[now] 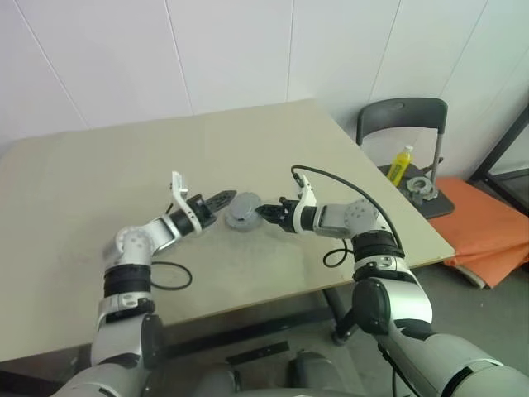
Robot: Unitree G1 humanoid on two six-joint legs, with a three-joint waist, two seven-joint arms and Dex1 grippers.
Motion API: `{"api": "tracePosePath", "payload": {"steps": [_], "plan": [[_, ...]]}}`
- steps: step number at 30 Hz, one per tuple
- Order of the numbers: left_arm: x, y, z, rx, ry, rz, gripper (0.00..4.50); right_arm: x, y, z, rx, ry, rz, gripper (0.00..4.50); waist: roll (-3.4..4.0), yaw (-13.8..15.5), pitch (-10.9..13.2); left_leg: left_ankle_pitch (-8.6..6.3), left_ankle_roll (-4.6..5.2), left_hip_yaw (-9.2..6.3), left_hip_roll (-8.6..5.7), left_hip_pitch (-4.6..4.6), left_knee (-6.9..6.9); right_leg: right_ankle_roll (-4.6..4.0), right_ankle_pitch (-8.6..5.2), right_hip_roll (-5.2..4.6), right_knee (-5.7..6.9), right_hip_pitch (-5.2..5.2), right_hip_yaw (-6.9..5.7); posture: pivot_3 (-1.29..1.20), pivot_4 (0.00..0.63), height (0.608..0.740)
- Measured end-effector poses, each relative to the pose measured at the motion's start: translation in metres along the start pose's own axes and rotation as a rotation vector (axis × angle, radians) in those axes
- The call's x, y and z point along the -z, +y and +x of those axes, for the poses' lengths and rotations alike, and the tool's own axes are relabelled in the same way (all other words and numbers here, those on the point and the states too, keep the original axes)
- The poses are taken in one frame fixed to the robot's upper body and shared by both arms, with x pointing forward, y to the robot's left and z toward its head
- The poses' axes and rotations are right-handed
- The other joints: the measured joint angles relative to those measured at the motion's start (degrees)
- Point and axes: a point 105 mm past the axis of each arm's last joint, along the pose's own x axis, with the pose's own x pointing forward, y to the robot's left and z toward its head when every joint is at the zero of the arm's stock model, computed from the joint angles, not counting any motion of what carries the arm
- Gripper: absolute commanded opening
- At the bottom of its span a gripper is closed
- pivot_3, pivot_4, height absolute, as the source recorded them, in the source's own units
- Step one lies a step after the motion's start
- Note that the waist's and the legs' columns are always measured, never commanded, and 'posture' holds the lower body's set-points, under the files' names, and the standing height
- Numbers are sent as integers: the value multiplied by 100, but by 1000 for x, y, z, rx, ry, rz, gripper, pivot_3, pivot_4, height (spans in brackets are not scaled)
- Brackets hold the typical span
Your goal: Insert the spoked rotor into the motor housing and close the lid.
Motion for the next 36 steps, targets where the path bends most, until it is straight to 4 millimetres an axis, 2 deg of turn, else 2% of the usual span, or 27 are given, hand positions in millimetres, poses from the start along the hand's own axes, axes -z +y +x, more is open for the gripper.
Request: {"api": "tracePosePath", "payload": {"steps": [2, 5, 8, 11, 16, 17, 25, 36], "plan": [[-1, 6, -11, -34, -21, -26, 0, 0, 1, 0, -7, 1, -1, 1247, 0, 1, 0, 0, 0, 0, 0, 1, -1, -1, 0, -1, 0, 0, 0, 0, 0, 740], [-3, 17, -27, -94, -64, -53, 611, -2, 1, 1, -14, -11, 1, 1236, 0, 4, 0, 0, -1, 0, 0, 0, -1, -1, -1, -1, 0, -1, 1, 0, 0, 740], [-10, 30, -43, -163, -142, -89, 1574, -6, 2, 1, -25, -34, 23, 1236, -3, 12, 2, 0, -1, 0, 0, -2, 0, -2, 0, -1, 0, -3, 0, 0, 0, 740], [-22, 33, -54, -194, -219, -97, 2606, -11, 3, 2, -30, -57, 32, 1236, -8, 17, 5, -1, -1, 0, -1, -6, 1, -2, -1, -4, -3, -3, 1, 0, 0, 740], [-29, 37, -60, -220, -288, -140, 4272, -16, 6, 5, -34, -80, 41, 1236, -11, 19, 7, -1, -2, 1, -4, -11, -2, -2, 0, -8, -10, -5, 1, 0, 0, 740], [-28, 39, -60, -225, -299, -155, 4460, -18, 6, 5, -34, -87, 47, 1236, -13, 19, 8, -1, -2, 1, -4, -11, -2, -2, 0, -8, -10, -5, 1, 0, 0, 740], [-21, 47, -57, -239, -311, -208, 4460, -24, 8, 7, -36, -113, 60, 1236, -25, 19, 16, -1, -2, 2, -4, -12, -2, -3, 0, -7, -9, -5, 1, 0, 0, 740], [-13, 44, -44, -212, -312, -274, 4460, -34, 14, 11, -52, -167, 80, 1236, -34, 17, 22, -1, -2, 2, -4, -11, -2, -2, 1, -7, -10, -5, 1, 0, 0, 740]]}}
